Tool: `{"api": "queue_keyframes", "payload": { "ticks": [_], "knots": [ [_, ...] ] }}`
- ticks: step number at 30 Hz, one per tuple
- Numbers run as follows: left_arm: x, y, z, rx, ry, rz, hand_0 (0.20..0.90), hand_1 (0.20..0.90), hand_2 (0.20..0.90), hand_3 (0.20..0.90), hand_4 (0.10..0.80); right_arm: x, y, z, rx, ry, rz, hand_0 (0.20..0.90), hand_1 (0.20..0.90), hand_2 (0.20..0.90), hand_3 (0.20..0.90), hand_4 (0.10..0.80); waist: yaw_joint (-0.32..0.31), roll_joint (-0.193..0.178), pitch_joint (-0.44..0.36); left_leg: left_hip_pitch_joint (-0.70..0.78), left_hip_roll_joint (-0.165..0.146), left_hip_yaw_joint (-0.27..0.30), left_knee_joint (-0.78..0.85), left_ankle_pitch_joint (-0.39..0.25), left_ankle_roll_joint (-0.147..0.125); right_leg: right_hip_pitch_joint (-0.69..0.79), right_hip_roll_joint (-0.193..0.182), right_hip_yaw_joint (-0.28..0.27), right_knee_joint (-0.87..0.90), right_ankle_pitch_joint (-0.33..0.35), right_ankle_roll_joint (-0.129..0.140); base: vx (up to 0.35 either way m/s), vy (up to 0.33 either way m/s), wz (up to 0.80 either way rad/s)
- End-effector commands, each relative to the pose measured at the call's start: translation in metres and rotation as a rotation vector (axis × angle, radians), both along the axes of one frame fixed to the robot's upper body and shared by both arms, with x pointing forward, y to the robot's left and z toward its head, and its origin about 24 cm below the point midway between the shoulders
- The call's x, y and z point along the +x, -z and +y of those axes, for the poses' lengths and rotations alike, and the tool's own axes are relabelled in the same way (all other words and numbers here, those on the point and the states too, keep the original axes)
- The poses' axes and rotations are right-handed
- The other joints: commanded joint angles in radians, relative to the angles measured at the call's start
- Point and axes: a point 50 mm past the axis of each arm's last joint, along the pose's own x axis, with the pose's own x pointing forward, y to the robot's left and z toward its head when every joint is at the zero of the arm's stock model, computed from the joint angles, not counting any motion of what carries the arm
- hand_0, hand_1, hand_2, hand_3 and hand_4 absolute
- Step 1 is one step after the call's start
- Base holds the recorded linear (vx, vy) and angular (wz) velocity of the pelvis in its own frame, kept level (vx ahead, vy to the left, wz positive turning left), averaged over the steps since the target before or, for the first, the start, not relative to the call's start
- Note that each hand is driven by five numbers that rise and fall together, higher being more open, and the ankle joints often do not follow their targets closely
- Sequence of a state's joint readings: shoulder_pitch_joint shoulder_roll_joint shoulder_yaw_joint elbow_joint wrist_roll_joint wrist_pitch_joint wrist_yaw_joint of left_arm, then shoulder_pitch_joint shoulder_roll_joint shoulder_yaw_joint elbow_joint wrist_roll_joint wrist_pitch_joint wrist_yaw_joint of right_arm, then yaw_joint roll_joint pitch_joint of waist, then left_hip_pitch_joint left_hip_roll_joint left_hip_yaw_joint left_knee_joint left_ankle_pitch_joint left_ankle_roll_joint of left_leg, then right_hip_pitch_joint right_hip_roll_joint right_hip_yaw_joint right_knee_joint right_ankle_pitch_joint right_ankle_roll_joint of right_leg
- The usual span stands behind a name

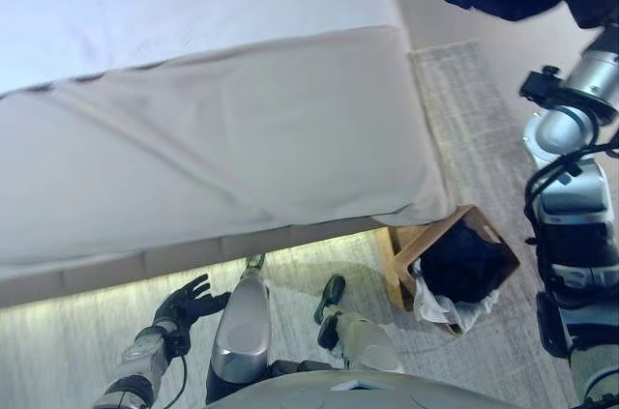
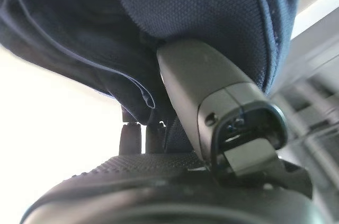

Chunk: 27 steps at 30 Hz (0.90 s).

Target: Pick up the clothes from the bed and place them into the basket

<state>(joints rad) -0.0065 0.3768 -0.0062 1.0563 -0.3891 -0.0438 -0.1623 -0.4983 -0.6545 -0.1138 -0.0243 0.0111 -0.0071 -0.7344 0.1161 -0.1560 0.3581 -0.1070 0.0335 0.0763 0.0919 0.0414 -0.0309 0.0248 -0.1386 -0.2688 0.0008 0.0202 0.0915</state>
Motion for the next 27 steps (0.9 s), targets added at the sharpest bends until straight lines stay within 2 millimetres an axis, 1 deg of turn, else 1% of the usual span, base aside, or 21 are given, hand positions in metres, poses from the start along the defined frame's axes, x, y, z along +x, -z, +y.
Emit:
{"api": "queue_keyframes", "payload": {
  "ticks": [1,2,3,7,8,9,10,13,14,16,17,18,21,24,25,27],
  "knots": [
    [-0.027,0.019,-0.026,-0.049,0.074,0.114,0.900,0.900,0.900,0.900,0.800,-0.008,-0.009,-0.011,-0.069,-0.005,-0.014,0.300,0.300,0.300,0.200,0.100,-0.031,0.095,-0.206,0.134,-0.016,0.067,-0.145,-0.094,0.042,0.009,0.061,0.006,0.015,-0.056,-0.008,-0.032,-0.125,-0.57],
    [-0.021,0.019,-0.032,-0.063,0.083,0.108,0.900,0.900,0.900,0.900,0.800,-0.008,0.000,-0.020,-0.029,-0.006,0.029,0.300,0.300,0.300,0.200,0.100,-0.060,0.106,-0.218,0.154,-0.011,0.089,-0.158,-0.089,0.035,0.019,0.069,0.027,0.006,-0.055,-0.014,-0.028,-0.139,-0.53],
    [-0.019,0.020,-0.035,-0.068,0.094,0.108,0.900,0.900,0.900,0.900,0.800,-0.009,0.004,-0.024,-0.028,0.016,0.042,0.300,0.300,0.300,0.200,0.100,-0.078,0.110,-0.224,0.163,-0.011,0.100,-0.163,-0.087,0.031,0.024,0.075,0.040,0.000,-0.055,-0.018,-0.024,-0.180,-0.61],
    [-0.013,0.020,-0.042,-0.080,0.141,0.120,0.900,0.900,0.900,0.900,0.800,-0.009,0.013,-0.042,-0.038,0.067,0.142,0.300,0.300,0.300,0.200,0.100,-0.125,0.116,-0.234,0.184,-0.007,0.126,-0.149,-0.096,0.024,0.034,0.088,0.077,-0.009,-0.056,-0.032,0.034,-0.163,-0.44],
    [-0.012,0.020,-0.044,-0.087,0.153,0.122,0.900,0.900,0.900,0.900,0.800,-0.008,0.017,-0.047,-0.041,0.071,0.183,0.300,0.300,0.300,0.200,0.100,-0.134,0.119,-0.235,0.185,-0.004,0.130,-0.140,-0.099,0.022,0.035,0.091,0.086,-0.008,-0.057,-0.035,0.047,-0.100,-0.42],
    [-0.011,0.020,-0.044,-0.088,0.155,0.122,0.900,0.900,0.900,0.900,0.800,-0.008,0.017,-0.047,-0.041,0.071,0.188,0.300,0.300,0.300,0.200,0.100,-0.135,0.119,-0.235,0.185,-0.003,0.131,-0.138,-0.100,0.021,0.035,0.091,0.088,-0.008,-0.057,-0.036,0.073,-0.148,-0.31],
    [-0.011,0.021,-0.047,-0.094,0.182,0.129,0.900,0.900,0.900,0.900,0.800,-0.006,0.024,-0.053,-0.050,0.080,0.251,0.300,0.300,0.300,0.200,0.100,-0.147,0.121,-0.233,0.186,0.002,0.132,-0.123,-0.102,0.019,0.034,0.096,0.100,-0.004,-0.058,-0.041,0.072,-0.152,-0.23],
    [-0.011,0.022,-0.050,-0.092,0.238,0.144,0.900,0.900,0.900,0.900,0.800,0.001,0.036,-0.062,-0.091,0.112,0.384,0.300,0.300,0.300,0.200,0.100,-0.151,0.119,-0.217,0.169,0.015,0.125,-0.072,-0.111,0.012,0.021,0.103,0.109,0.023,-0.072,-0.052,0.093,-0.228,-0.24],
    [-0.011,0.022,-0.050,-0.092,0.245,0.145,0.900,0.900,0.900,0.900,0.800,0.002,0.037,-0.063,-0.094,0.114,0.402,0.300,0.300,0.300,0.200,0.100,-0.151,0.119,-0.214,0.165,0.017,0.124,-0.065,-0.113,0.012,0.017,0.103,0.110,0.028,-0.074,-0.054,-0.055,-0.229,-0.16],
    [0.012,0.013,-0.053,-0.088,0.289,0.090,0.900,0.900,0.900,0.900,0.800,0.010,0.028,-0.065,-0.126,0.148,0.416,0.300,0.300,0.300,0.200,0.100,-0.148,0.119,-0.153,0.093,0.039,0.114,0.016,-0.117,0.005,-0.042,0.098,0.098,0.090,-0.088,-0.069,-0.208,-0.223,-0.08],
    [0.018,0.011,-0.054,-0.086,0.299,0.077,0.900,0.900,0.900,0.900,0.800,0.012,0.026,-0.066,-0.134,0.162,0.425,0.300,0.300,0.300,0.200,0.100,-0.148,0.119,-0.140,0.078,0.044,0.112,0.029,-0.118,0.004,-0.055,0.097,0.094,0.102,-0.092,-0.072,-0.332,-0.238,-0.05],
    [0.039,0.003,-0.060,-0.085,0.321,0.015,0.900,0.900,0.900,0.900,0.800,0.018,0.022,-0.067,-0.134,0.187,0.430,0.300,0.300,0.300,0.200,0.100,-0.151,0.125,-0.080,0.024,0.062,0.103,0.082,-0.126,0.000,-0.104,0.094,0.082,0.149,-0.105,-0.082,-0.274,-0.207,-0.03],
    [0.057,-0.005,-0.071,-0.101,0.348,-0.054,0.900,0.900,0.900,0.900,0.800,0.026,0.028,-0.071,-0.117,0.224,0.496,0.300,0.300,0.300,0.200,0.100,-0.156,0.139,-0.016,-0.028,0.076,0.098,0.129,-0.128,-0.004,-0.149,0.091,0.070,0.190,-0.117,-0.096,-0.156,-0.168,-0.09],
    [0.065,-0.010,-0.078,-0.113,0.378,-0.098,0.900,0.900,0.900,0.900,0.800,0.029,0.035,-0.075,-0.106,0.249,0.542,0.300,0.300,0.300,0.200,0.100,-0.159,0.152,0.019,-0.070,0.083,0.096,0.164,-0.128,-0.006,-0.183,0.085,0.062,0.223,-0.127,-0.106,-0.045,-0.097,-0.07],
    [0.071,-0.014,-0.084,-0.124,0.399,-0.142,0.900,0.900,0.900,0.900,0.800,0.033,0.036,-0.078,-0.107,0.273,0.572,0.300,0.300,0.300,0.200,0.100,-0.159,0.170,0.046,-0.106,0.082,0.080,0.207,-0.157,-0.013,-0.220,0.081,0.068,0.269,-0.158,-0.107,-0.072,-0.082,-0.05],
    [0.086,-0.024,-0.092,-0.140,0.415,-0.216,0.900,0.900,0.900,0.900,0.800,0.040,0.030,-0.078,-0.099,0.283,0.581,0.300,0.300,0.300,0.200,0.100,-0.158,0.201,0.085,-0.170,0.073,0.073,0.245,-0.152,-0.012,-0.300,0.067,0.064,0.336,-0.177,-0.117,-0.166,-0.028,-0.06]
  ]
}}
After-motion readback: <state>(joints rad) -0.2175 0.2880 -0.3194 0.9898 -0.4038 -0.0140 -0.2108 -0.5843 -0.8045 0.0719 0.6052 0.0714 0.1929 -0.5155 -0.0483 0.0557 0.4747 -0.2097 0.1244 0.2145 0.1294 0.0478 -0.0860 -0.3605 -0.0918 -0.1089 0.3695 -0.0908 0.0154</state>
